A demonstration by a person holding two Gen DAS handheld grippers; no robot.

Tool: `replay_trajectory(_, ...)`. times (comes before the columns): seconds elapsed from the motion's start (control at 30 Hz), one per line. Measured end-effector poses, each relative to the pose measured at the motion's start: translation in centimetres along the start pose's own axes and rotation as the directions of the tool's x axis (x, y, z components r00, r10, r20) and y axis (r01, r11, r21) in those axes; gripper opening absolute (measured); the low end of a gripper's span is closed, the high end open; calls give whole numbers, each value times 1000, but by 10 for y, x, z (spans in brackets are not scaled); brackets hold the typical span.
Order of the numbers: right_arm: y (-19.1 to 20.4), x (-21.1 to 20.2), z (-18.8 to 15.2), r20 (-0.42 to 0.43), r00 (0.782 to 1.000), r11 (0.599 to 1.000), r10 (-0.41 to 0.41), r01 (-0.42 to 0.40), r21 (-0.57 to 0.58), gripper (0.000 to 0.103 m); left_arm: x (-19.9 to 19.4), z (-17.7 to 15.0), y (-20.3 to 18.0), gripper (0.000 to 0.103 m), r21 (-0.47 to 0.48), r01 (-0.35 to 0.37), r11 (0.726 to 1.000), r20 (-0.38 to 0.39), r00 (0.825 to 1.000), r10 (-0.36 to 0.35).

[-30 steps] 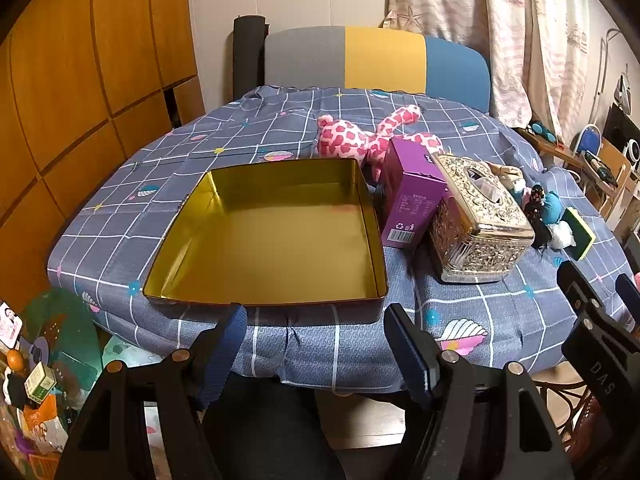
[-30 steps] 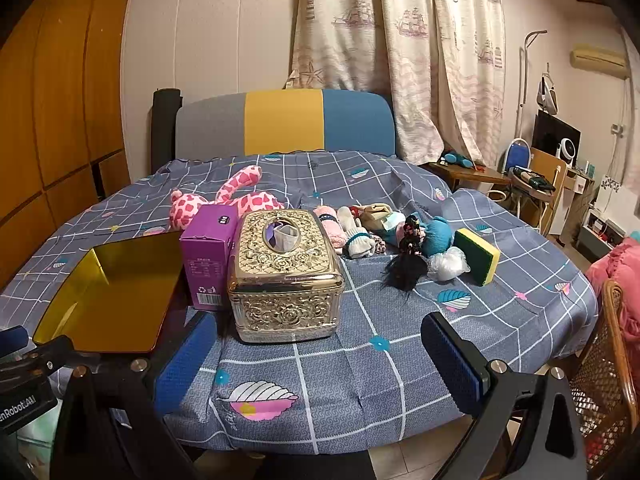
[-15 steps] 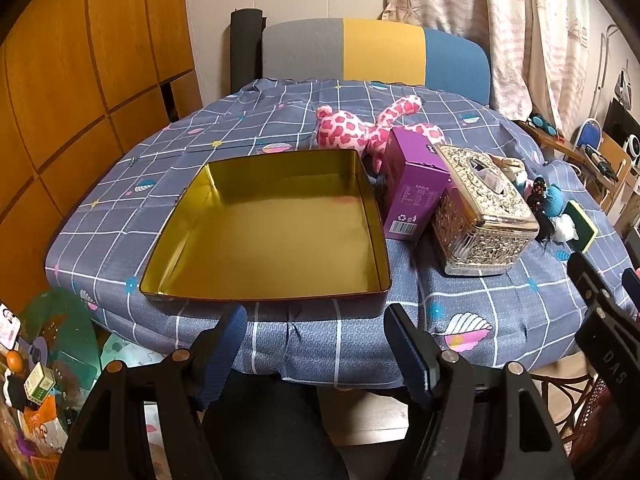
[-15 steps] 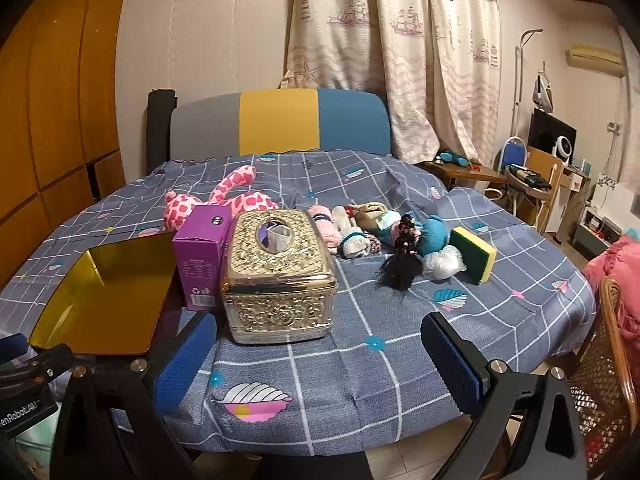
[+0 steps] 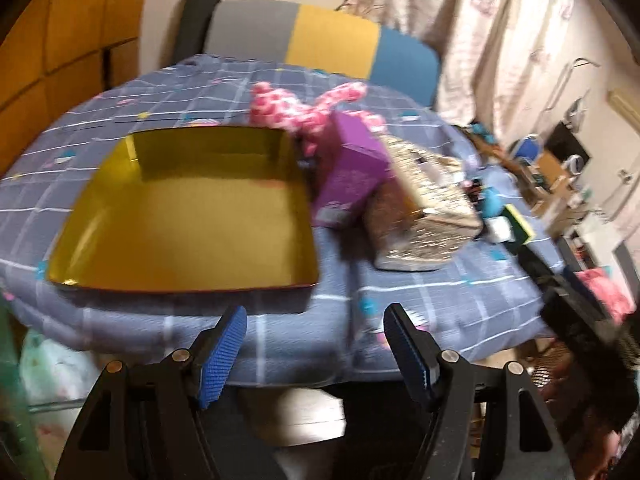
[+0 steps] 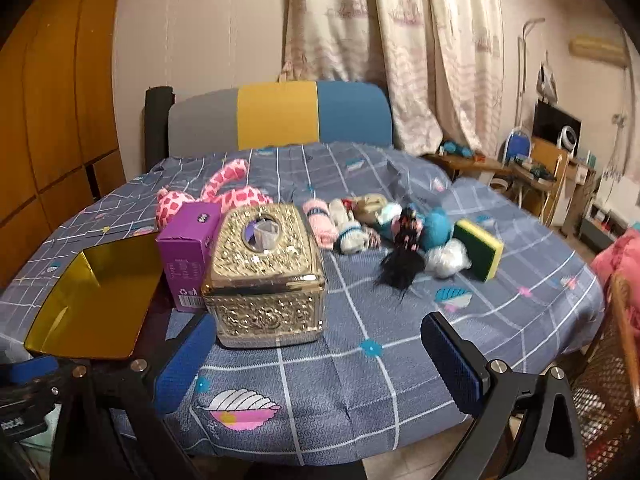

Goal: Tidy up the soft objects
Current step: 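Grasp the black-haired beaded doll with the left tool while the right tool grasps the white plastic-wrapped toy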

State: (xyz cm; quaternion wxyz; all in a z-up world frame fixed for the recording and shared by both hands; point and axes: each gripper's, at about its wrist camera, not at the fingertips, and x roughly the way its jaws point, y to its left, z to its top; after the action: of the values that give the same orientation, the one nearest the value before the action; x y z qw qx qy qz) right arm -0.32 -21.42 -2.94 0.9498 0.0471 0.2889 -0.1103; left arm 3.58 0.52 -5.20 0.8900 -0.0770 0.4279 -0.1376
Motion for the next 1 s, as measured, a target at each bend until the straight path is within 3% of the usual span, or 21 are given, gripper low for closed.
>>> replay_trajectory(0.17,-19,31,-4,-131,991,999,-4,10,43,103,17,8,-27,72,102,78,992,-53,996,-73)
replay_trajectory(0.33,-58,60,-3,-221,975,994,-3,27,105,103,37,20,-53,72,149,198,969,-152,973,-175)
replay_trajectory(0.57,-126,98,2,-205,977,989,-62,87,118,103,59,49,-99,71,164,285,944,-182,950,-255)
replay_trajectory(0.8,-188,156,31,-162,982,972,-98,129,196,95,95,75,-149,72,142,324,935,-236,929,-286)
replay_trajectory(0.9,-207,187,43,-171,979,961,-111,150,231,88,108,81,-169,72,138,333,933,-268,919,-289)
replay_trajectory(1.0,-217,219,49,-210,970,960,-124,171,221,78,117,86,-188,73,163,328,930,-274,921,-277)
